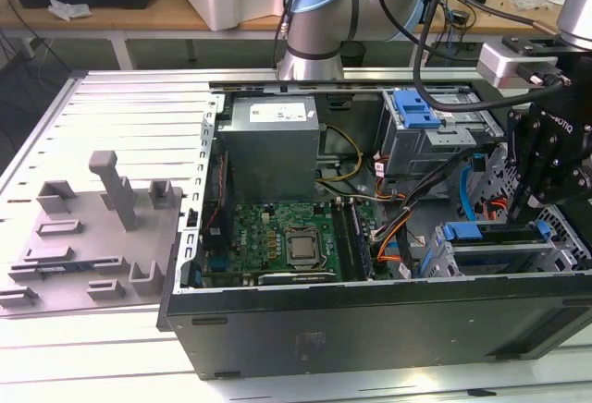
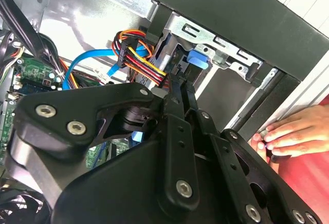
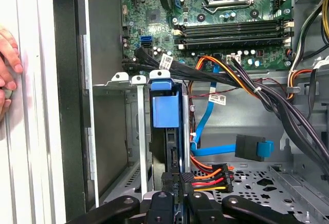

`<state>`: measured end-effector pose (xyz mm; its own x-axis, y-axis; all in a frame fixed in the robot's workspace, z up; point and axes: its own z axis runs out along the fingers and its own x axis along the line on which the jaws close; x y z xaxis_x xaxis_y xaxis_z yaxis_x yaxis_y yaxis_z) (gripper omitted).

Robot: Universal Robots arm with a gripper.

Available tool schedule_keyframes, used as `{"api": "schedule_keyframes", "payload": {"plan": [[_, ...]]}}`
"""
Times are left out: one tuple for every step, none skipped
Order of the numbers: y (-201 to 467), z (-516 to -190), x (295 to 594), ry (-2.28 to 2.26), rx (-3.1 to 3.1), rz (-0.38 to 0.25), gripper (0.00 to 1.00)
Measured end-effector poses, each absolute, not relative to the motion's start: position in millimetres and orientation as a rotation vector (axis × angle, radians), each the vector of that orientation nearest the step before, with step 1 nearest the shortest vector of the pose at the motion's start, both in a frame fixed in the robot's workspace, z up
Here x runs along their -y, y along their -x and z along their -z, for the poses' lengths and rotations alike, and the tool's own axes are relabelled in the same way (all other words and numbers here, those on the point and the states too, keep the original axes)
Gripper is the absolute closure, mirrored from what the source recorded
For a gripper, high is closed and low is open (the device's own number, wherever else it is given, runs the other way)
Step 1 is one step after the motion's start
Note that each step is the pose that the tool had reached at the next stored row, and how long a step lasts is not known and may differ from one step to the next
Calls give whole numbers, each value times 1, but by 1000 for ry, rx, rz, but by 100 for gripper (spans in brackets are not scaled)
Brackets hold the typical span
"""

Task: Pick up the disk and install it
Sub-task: 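Insert the first disk wire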

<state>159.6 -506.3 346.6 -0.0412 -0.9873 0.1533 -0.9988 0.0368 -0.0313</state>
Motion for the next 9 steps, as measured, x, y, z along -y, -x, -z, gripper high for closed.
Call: {"api": "schedule_keyframes", "payload": {"plan": [[-160,-347,506,-2112,2195,-197,84],[-160,-347,506,-2112,2195,-198,84],[-160,-347,507,-2113,2194,-198,84],[-160,-347,507,-2114,2194,-198,84],[-160,-347,507,-2114,2194,-198,84],[-160,-347,508,-2114,2193,-198,84],[-160,-347,508,-2114,2193,-198,84],[-160,-347,508,-2114,2193,-198,84],[-160,-346,508,-2114,2193,-198,84]]}}
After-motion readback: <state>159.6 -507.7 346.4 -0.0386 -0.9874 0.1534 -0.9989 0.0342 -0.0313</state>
